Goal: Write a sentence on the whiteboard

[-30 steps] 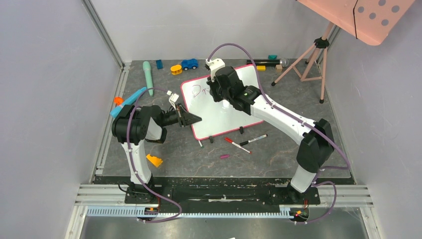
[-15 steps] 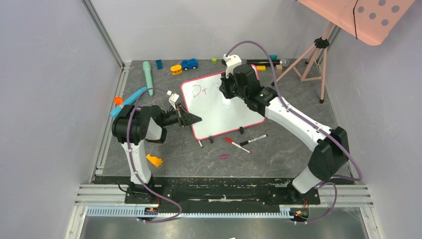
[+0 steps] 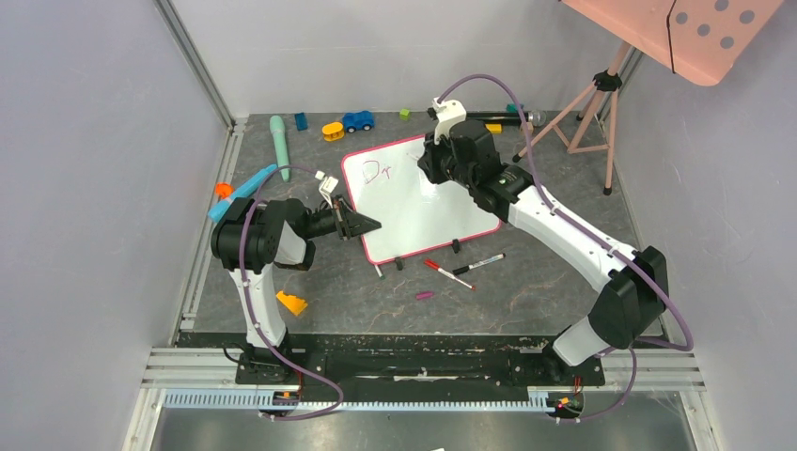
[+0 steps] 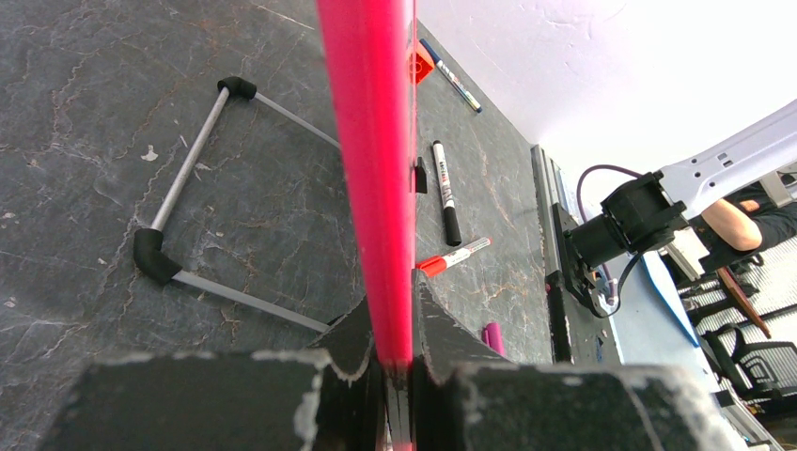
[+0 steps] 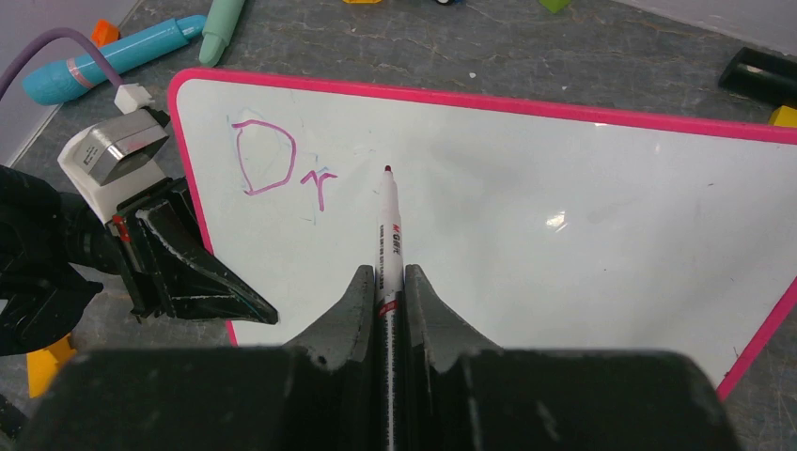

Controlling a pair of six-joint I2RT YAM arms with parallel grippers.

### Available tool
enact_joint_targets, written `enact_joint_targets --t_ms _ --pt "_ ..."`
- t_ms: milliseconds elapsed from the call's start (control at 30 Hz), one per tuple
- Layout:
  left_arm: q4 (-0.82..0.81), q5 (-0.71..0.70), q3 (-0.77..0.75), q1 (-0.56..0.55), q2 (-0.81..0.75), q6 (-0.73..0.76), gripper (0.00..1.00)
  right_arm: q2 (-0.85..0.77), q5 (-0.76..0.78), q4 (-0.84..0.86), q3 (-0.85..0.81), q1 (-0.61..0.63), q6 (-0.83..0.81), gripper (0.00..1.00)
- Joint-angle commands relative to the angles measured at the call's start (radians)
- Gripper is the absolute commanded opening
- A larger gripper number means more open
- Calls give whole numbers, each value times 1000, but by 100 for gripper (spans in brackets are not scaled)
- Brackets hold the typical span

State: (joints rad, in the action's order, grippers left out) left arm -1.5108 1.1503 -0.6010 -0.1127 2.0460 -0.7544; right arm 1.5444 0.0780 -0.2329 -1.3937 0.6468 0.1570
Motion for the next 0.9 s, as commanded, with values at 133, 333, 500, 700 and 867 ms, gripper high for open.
enact_joint_targets --t_ms 133,333,500,700,867 --pt "-47 -42 13 24 31 197 2 -37 36 33 16 -4 3 0" --pt "-46 -42 11 24 35 195 2 -21 3 31 11 -4 -31 0" --pt "-47 -41 9 24 37 193 2 15 -33 16 -18 -3 -40 0" --pt "-46 -40 10 24 35 194 2 49 -76 8 -34 -3 -51 0" --pt "-46 -39 9 24 35 194 2 66 -127 18 -43 1 -48 0"
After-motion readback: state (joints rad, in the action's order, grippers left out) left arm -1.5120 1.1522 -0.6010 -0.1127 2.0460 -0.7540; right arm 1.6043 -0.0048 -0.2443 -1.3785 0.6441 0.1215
